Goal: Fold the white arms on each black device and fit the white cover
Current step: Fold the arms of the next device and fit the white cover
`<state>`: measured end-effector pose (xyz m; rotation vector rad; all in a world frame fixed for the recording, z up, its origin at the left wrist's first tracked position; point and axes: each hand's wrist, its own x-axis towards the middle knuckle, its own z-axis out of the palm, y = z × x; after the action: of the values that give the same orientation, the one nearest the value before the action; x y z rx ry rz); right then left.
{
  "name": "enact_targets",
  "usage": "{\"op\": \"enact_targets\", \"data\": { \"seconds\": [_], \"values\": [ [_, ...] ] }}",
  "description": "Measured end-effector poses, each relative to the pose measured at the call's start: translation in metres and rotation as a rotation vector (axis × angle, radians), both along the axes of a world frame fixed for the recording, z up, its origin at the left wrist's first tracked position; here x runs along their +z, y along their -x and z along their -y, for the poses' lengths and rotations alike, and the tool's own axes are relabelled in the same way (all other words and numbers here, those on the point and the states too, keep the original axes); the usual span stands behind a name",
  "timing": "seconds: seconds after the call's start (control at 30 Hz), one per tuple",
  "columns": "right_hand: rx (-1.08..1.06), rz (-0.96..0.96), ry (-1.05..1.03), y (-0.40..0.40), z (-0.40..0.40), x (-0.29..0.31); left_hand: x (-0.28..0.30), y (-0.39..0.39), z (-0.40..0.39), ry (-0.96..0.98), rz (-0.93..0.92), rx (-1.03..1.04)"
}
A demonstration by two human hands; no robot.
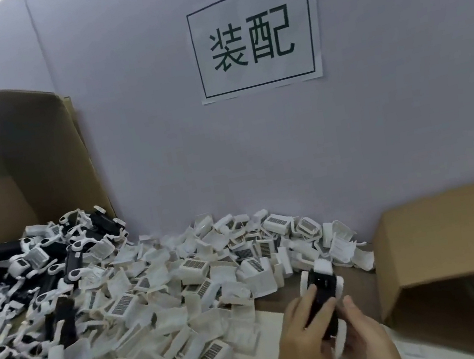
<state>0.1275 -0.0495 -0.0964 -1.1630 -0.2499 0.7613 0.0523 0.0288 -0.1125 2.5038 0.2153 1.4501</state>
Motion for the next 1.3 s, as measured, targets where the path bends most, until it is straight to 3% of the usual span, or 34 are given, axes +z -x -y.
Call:
{"op": "enact_targets", "data": {
  "seconds": [0.1, 0.2, 0.33, 0.43, 0.5, 0.63, 0.77, 0.9, 1.07, 1.3],
  "values": [
    [-0.073, 0.079, 0.004, -0.005, 0.001, -0.006, -0.007, 0.002, 0.001, 0.180, -0.021, -0.088],
    [-0.083, 0.144, -0.014, -0.005, 0.000, -0.007, -0.003, 0.004, 0.007, 0.514, 0.066, -0.186],
    [-0.037, 0.200, -0.088, -0.002, 0.003, -0.008, 0.006, 0.001, 0.003, 0.986, 0.208, -0.134],
    [-0.004, 0.288, -0.072, 0.002, 0.004, -0.009, 0.009, 0.002, -0.007, 1.383, 0.177, -0.292],
    [-0.032, 0.310, -0.063, 0.003, 0.003, -0.010, 0.009, 0.003, -0.014, 1.506, 0.158, -0.348],
    [-0.092, 0.361, -0.027, 0.004, 0.000, -0.014, 0.005, 0.002, -0.019, 1.548, 0.110, -0.379],
    [-0.057, 0.460, 0.017, 0.009, -0.001, -0.015, 0.001, 0.000, -0.021, 1.467, 0.070, -0.523],
    [-0.099, 0.666, 0.073, 0.015, -0.002, -0.016, 0.000, -0.003, -0.024, 1.521, 0.241, -0.489],
    [-0.083, 0.958, 0.289, 0.020, -0.003, -0.021, -0.002, -0.001, -0.029, 1.592, 0.395, -0.459],
    [-0.098, 0.973, 0.439, 0.017, -0.008, -0.028, -0.001, -0.003, -0.026, 1.541, 0.413, -0.476]
  ]
}}
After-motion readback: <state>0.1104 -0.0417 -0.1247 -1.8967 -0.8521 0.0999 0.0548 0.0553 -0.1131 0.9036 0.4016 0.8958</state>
